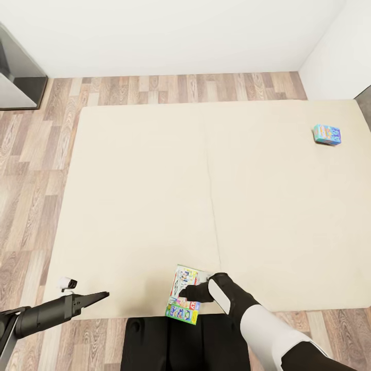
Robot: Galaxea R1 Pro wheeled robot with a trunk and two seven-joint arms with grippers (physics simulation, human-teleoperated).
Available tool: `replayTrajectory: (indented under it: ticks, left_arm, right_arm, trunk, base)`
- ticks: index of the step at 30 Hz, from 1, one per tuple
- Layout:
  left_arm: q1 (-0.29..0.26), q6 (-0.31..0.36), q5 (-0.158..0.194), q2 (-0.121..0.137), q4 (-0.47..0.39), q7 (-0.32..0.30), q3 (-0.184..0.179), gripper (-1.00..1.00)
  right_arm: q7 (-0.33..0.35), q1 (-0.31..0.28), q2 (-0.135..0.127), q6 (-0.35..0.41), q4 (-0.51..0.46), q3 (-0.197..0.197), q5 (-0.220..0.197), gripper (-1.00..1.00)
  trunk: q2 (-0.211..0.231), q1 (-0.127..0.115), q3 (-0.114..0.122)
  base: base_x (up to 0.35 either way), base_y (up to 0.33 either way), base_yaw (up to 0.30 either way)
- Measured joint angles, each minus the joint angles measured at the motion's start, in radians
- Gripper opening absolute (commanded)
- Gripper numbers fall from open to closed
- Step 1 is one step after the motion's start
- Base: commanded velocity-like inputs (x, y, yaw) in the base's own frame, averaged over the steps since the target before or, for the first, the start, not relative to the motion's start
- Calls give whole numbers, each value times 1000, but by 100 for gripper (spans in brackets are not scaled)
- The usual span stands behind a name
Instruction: Put all the toys in the child's room - the three board games (two on the bed and one on the table), the two jigsaw puzzles on the table, and the tennis ball on the table - inside the toy box on the table in the child's room.
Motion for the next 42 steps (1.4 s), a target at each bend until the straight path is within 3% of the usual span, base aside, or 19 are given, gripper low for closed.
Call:
replayTrajectory:
  ticks: [42]
  left_arm:
    - [0,1,-1,0,0,0,1,100]
  right_arm:
    - [0,0,0,0,0,0,1,100]
  trunk:
    - [0,0,0]
  base:
    - [-6,55,0]
